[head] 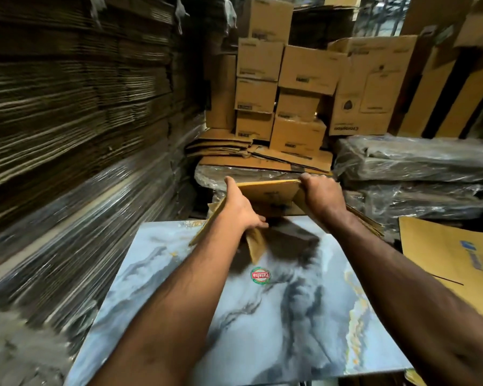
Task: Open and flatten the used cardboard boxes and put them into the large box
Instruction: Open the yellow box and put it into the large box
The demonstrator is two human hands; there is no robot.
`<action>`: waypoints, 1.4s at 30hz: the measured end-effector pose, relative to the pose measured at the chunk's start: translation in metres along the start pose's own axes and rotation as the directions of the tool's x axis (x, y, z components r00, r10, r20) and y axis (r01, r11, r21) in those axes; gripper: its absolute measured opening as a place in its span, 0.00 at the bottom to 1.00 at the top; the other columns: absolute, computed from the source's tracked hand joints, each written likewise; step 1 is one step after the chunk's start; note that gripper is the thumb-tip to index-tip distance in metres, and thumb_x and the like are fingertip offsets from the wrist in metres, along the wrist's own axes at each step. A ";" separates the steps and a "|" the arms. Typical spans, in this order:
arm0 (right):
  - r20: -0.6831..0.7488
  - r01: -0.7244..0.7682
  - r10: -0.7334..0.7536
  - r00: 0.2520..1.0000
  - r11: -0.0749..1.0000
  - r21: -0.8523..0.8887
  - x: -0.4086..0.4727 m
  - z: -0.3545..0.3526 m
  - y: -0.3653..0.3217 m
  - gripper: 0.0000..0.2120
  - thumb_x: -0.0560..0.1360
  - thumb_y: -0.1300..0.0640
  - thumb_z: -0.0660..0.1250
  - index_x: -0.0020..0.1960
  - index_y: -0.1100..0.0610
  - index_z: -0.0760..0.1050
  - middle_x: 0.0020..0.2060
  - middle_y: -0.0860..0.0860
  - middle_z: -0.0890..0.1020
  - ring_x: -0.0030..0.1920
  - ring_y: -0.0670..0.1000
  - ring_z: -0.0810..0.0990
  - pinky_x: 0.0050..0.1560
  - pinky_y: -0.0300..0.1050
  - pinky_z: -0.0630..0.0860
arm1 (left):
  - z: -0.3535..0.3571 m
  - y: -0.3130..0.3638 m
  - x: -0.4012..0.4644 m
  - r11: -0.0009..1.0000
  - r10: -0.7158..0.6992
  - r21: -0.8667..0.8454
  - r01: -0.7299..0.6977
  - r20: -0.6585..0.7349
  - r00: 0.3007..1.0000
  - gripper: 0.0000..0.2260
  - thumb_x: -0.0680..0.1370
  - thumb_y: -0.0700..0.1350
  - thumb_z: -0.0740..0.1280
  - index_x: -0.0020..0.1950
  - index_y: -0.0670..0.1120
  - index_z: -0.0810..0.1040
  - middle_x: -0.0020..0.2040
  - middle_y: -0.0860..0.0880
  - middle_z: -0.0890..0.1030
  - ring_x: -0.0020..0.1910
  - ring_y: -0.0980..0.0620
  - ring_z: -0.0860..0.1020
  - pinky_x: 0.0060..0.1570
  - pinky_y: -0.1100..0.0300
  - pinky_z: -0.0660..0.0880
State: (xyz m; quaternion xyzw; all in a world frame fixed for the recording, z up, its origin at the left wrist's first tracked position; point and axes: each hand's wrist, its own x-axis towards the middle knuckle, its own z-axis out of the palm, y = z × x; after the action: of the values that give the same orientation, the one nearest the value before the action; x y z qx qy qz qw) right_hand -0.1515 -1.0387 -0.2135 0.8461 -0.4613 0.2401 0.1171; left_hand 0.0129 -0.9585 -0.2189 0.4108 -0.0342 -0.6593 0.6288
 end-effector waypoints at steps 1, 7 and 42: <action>-0.014 0.007 -0.007 1.000 1.000 -0.003 0.000 -0.005 0.007 0.07 0.80 0.60 0.63 0.56 0.54 0.77 0.48 0.56 0.83 0.48 0.60 0.81 0.40 0.48 0.70 | 0.001 0.005 0.003 0.999 0.030 0.013 -0.030 -0.030 0.999 0.50 0.68 0.81 0.47 0.81 0.52 0.40 0.81 0.42 0.46 0.77 0.29 0.49 0.72 0.31 0.46; -0.063 0.153 -0.159 0.985 0.984 -0.095 -0.017 -0.034 0.066 0.11 0.80 0.56 0.64 0.62 0.52 0.77 0.49 0.54 0.83 0.46 0.59 0.82 0.39 0.48 0.72 | -0.033 0.031 0.027 0.983 0.182 0.045 -0.177 -0.142 0.973 0.29 0.77 0.56 0.67 0.73 0.44 0.65 0.72 0.35 0.69 0.67 0.32 0.71 0.58 0.34 0.72; 0.127 -0.086 0.095 0.987 0.994 -0.072 -0.102 0.020 0.136 0.30 0.77 0.67 0.61 0.76 0.52 0.65 0.74 0.53 0.70 0.72 0.56 0.70 0.68 0.56 0.67 | -0.001 -0.048 0.039 0.877 0.413 0.221 -0.426 0.104 0.905 0.09 0.79 0.30 0.60 0.49 0.41 0.76 0.46 0.44 0.80 0.43 0.45 0.79 0.29 0.49 0.81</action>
State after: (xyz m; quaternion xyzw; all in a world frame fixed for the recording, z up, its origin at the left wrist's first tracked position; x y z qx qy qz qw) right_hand -0.3061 -1.0474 -0.2860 0.8339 -0.5135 0.1739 0.1036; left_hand -0.0200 -0.9818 -0.2664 0.4484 -0.2181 -0.5094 0.7014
